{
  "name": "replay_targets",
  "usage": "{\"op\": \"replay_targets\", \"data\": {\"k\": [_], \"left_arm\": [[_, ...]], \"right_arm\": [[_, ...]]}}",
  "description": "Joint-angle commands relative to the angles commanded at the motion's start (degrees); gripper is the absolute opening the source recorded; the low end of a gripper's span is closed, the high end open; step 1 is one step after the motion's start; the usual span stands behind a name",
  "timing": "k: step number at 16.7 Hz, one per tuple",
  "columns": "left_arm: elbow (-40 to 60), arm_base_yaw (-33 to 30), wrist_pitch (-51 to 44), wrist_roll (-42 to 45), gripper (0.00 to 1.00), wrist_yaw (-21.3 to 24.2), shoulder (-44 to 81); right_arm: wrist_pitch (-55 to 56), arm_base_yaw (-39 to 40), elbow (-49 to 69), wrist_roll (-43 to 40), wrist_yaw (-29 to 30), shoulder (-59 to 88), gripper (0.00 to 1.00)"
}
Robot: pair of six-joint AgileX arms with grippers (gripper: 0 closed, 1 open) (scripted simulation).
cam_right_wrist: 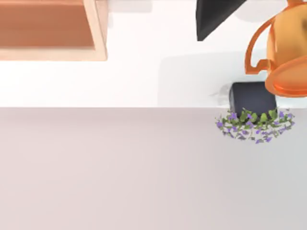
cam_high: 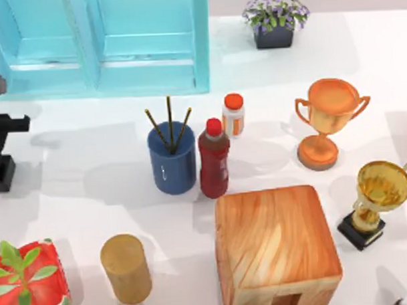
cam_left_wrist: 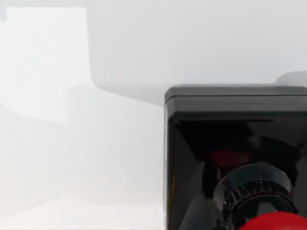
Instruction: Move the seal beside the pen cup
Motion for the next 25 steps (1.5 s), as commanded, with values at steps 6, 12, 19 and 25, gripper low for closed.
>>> {"op": "replay_targets", "data": {"k": [6,12,19,25], "left_arm": [[2.24,-1.68,-2.25,-1.76,0.00,-0.01,0.33],[21.28,-13.01,-21.54,-12.89,0.00,0.02,0.64],[31.55,-20.73,-31.94,-20.52,0.00,-0.01,-0.44],[31.78,-24.42,-32.29,-24.38,0.00,0.13,-0.44]], "right_arm": [[0.00,0.00,0.00,0.00,0.00,0.00,1.00],[0.00,0.00,0.00,0.00,0.00,0.00,1.00],[0.00,0.00,0.00,0.00,0.00,0.00,1.00],[0.00,0.00,0.00,0.00,0.00,0.00,1.00]]}}
